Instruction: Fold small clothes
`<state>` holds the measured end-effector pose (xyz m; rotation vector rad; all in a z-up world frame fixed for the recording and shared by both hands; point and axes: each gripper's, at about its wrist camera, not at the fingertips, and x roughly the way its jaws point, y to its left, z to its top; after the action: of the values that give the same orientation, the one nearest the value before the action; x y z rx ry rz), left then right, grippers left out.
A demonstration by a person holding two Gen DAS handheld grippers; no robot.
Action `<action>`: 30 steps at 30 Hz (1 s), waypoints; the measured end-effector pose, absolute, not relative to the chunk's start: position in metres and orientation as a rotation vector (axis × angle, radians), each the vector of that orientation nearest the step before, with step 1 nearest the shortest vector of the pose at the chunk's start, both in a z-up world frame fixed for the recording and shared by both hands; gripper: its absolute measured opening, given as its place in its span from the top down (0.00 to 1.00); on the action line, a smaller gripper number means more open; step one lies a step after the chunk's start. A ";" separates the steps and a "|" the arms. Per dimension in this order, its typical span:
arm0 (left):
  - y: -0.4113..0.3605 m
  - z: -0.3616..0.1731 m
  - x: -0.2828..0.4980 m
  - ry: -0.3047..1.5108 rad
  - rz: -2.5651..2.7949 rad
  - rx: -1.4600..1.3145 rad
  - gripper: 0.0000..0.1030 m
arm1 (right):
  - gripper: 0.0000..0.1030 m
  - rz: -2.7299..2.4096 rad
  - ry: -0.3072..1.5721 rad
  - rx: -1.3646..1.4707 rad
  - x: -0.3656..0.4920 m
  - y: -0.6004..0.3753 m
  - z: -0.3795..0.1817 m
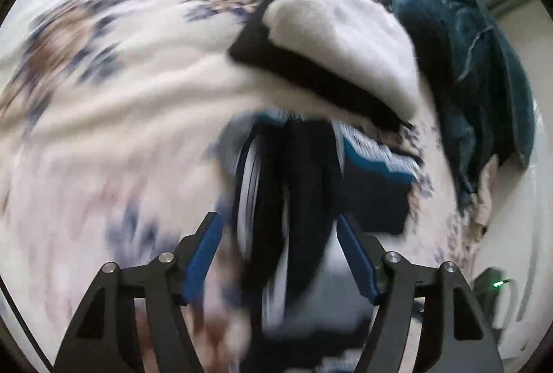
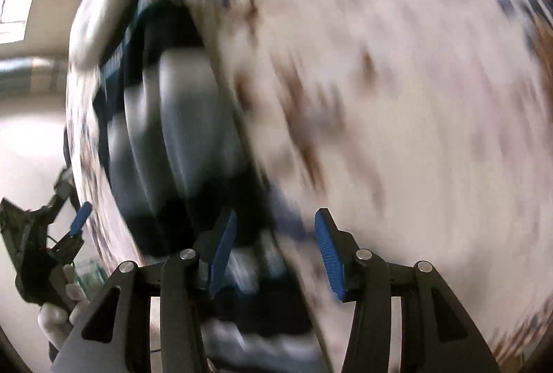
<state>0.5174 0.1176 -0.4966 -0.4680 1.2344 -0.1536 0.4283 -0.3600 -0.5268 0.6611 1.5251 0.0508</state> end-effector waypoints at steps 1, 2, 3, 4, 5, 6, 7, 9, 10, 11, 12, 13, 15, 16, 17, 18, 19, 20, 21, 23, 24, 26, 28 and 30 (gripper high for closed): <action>0.114 -0.504 0.535 1.244 -0.158 -0.448 0.35 | 0.52 0.052 1.501 0.668 0.450 -0.359 -0.526; 0.109 -0.513 0.557 1.259 -0.177 -0.425 0.35 | 0.52 0.057 1.484 0.678 0.470 -0.362 -0.525; 0.104 -0.519 0.571 1.268 -0.188 -0.402 0.37 | 0.51 0.061 1.466 0.688 0.489 -0.362 -0.523; 0.098 -0.525 0.583 1.272 -0.202 -0.372 0.49 | 0.47 0.066 1.452 0.693 0.505 -0.362 -0.522; 0.095 -0.525 0.584 1.259 -0.209 -0.348 0.74 | 0.44 0.076 1.434 0.693 0.525 -0.361 -0.519; 0.089 -0.525 0.588 1.251 -0.220 -0.310 0.97 | 0.43 0.085 1.424 0.691 0.536 -0.356 -0.519; 0.087 -0.523 0.588 1.234 -0.223 -0.291 0.97 | 0.42 0.099 1.416 0.684 0.551 -0.351 -0.519; 0.094 -0.505 0.580 1.145 -0.208 -0.279 0.97 | 0.42 0.106 1.412 0.668 0.573 -0.343 -0.518; 0.101 -0.499 0.579 1.124 -0.204 -0.296 0.97 | 0.42 0.107 1.413 0.661 0.581 -0.341 -0.518; 0.109 -0.497 0.582 1.125 -0.206 -0.331 0.97 | 0.42 0.111 1.417 0.654 0.590 -0.339 -0.518; 0.119 -0.499 0.586 1.129 -0.186 -0.353 0.97 | 0.42 0.114 1.419 0.650 0.596 -0.341 -0.516; 0.127 -0.505 0.588 1.148 -0.180 -0.371 0.97 | 0.42 0.118 1.420 0.646 0.602 -0.342 -0.515; 0.136 -0.517 0.594 1.174 -0.151 -0.377 0.97 | 0.42 0.119 1.424 0.649 0.620 -0.328 -0.518; 0.139 -0.522 0.597 1.184 -0.144 -0.372 0.97 | 0.42 0.118 1.429 0.655 0.623 -0.326 -0.521; 0.140 -0.525 0.598 1.189 -0.141 -0.368 0.97 | 0.42 0.114 1.434 0.665 0.628 -0.327 -0.522; 0.140 -0.527 0.598 1.193 -0.141 -0.360 0.97 | 0.42 0.113 1.435 0.671 0.635 -0.316 -0.527; 0.140 -0.528 0.598 1.189 -0.137 -0.343 0.97 | 0.47 0.118 1.432 0.677 0.638 -0.315 -0.528; 0.141 -0.528 0.598 1.183 -0.135 -0.333 0.97 | 0.81 0.123 1.424 0.662 0.643 -0.308 -0.530; 0.143 -0.528 0.598 1.183 -0.135 -0.335 0.97 | 0.97 0.116 1.421 0.636 0.646 -0.304 -0.530; 0.153 -0.530 0.603 1.184 -0.097 -0.334 1.00 | 0.96 0.107 1.402 0.587 0.649 -0.297 -0.529; 0.160 -0.531 0.604 1.189 -0.083 -0.341 1.00 | 0.96 0.080 1.384 0.558 0.651 -0.296 -0.525; 0.173 -0.534 0.606 1.209 -0.082 -0.385 1.00 | 0.96 -0.008 1.386 0.546 0.653 -0.300 -0.528; 0.180 -0.526 0.603 1.216 -0.168 -0.473 0.99 | 0.96 -0.021 1.434 0.590 0.655 -0.306 -0.540; 0.180 -0.513 0.597 1.217 -0.218 -0.500 0.92 | 0.94 0.059 1.461 0.650 0.655 -0.307 -0.543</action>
<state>0.5972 0.1799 -0.5126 -0.5000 1.2174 -0.2176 0.6549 -0.3072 -0.5429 0.6504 1.4613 0.0595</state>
